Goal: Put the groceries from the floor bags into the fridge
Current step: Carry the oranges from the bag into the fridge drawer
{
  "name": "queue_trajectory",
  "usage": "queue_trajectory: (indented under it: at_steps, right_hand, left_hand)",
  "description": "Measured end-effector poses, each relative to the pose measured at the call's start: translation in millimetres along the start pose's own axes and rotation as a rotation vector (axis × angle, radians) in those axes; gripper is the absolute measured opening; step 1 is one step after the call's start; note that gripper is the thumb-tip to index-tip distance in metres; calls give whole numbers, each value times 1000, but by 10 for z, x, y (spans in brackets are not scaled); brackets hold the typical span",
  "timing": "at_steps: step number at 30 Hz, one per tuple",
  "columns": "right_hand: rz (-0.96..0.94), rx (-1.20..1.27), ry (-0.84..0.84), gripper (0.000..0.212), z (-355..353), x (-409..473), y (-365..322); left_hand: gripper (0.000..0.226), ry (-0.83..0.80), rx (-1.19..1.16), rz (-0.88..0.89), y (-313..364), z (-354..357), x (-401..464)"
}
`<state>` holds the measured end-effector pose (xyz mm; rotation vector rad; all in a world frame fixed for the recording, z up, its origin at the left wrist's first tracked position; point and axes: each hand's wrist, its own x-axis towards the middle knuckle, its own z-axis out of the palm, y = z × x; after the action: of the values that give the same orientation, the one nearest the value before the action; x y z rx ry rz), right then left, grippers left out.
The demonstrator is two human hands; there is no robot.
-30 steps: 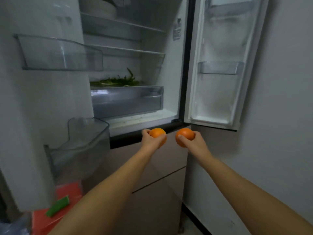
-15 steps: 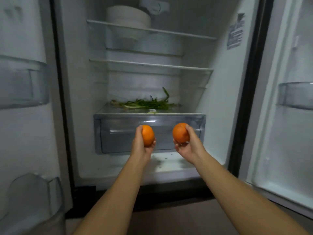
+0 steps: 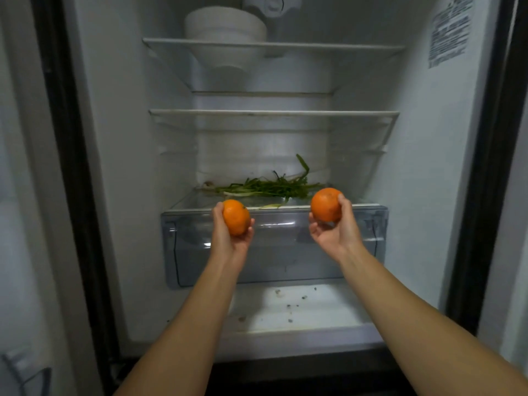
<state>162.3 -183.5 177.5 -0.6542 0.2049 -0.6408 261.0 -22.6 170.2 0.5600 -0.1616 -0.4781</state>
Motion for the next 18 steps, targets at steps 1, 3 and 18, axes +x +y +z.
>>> queue_trajectory:
  at_steps: [1, 3, 18]
  right_hand:
    - [-4, -14, -3, 32, -2, -52, -20]
    - [-10, -42, -10, 31, -11, -184, -76]
    - [65, -187, -107, 45, -230, -1425, -391]
  left_hand:
    - [36, -2, 28, 20, -14, -2, -40]
    - [39, -3, 73, 58, -34, -1, -150]
    - [36, 67, 159, 224, -161, 127, -1508]
